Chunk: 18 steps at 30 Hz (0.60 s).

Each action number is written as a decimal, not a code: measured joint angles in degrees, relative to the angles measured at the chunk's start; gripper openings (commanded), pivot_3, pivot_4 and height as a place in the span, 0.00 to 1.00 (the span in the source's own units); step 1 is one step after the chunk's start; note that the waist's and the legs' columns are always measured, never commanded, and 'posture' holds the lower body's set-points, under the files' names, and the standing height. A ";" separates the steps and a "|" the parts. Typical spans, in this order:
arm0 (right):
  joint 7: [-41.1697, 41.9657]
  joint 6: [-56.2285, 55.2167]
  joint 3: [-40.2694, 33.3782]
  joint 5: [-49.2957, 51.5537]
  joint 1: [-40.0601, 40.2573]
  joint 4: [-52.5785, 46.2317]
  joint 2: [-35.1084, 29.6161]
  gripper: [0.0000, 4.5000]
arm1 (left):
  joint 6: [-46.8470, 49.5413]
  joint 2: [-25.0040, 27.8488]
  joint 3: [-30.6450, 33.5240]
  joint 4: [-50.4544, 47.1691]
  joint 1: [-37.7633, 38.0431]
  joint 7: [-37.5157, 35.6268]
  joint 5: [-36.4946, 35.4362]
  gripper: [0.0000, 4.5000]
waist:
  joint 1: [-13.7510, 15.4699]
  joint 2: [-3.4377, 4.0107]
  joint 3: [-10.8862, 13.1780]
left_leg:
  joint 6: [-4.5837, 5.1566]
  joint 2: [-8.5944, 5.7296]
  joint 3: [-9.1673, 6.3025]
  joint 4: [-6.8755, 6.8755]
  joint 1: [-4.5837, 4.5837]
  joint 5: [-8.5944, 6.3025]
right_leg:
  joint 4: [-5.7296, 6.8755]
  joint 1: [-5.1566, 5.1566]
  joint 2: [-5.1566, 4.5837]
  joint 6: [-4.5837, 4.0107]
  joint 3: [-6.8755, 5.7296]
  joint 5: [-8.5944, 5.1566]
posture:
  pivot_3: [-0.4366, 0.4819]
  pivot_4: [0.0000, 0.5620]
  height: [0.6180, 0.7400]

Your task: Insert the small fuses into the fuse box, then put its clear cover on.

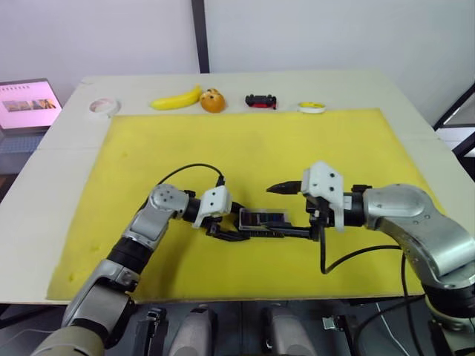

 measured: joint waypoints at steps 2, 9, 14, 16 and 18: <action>-0.62 -0.21 0.10 1.52 0.91 0.96 1.89 0.46 | 0.00 -0.04 0.00 0.04 -0.02 0.01 0.01 0.57 | -0.02 0.00 0.00 | 0.00 0.00 0.00 0.00 0.00 0.00 | 0.00 0.00 0.01 0.00 0.00 0.00 | 0.48 0.27 1.00; -3.13 -1.21 4.21 0.35 0.57 6.75 3.86 0.01 | 0.00 -0.19 -0.05 0.15 -0.16 0.00 0.04 0.57 | -0.07 0.00 0.00 | 0.00 -0.01 0.00 0.00 0.00 0.00 | 0.00 -0.01 0.01 0.00 0.00 0.00 | 0.48 0.27 1.00; -3.96 -1.63 8.43 -2.50 0.02 8.99 3.34 0.01 | 0.07 -0.17 -0.07 0.20 -0.17 0.00 0.11 0.57 | -0.09 0.00 0.00 | 0.00 -0.01 0.01 0.00 0.00 0.00 | 0.00 -0.01 0.00 0.00 0.00 0.00 | 0.48 0.27 1.00; -4.10 -1.51 10.09 -3.77 -1.17 8.94 2.29 0.01 | 0.26 -0.14 -0.08 0.22 -0.18 0.01 0.15 0.57 | -0.09 0.02 -0.01 | 0.00 -0.01 0.00 0.00 0.01 0.00 | 0.00 0.00 0.01 0.00 0.00 0.00 | 0.48 0.27 1.00; -4.51 -1.34 11.22 -4.53 -1.56 8.97 2.06 0.01 | 0.39 -0.15 -0.10 0.27 -0.17 0.04 0.21 0.57 | -0.09 0.01 -0.02 | 0.00 0.00 -0.01 0.00 0.02 0.00 | 0.00 0.01 0.02 0.00 0.00 0.00 | 0.48 0.27 1.00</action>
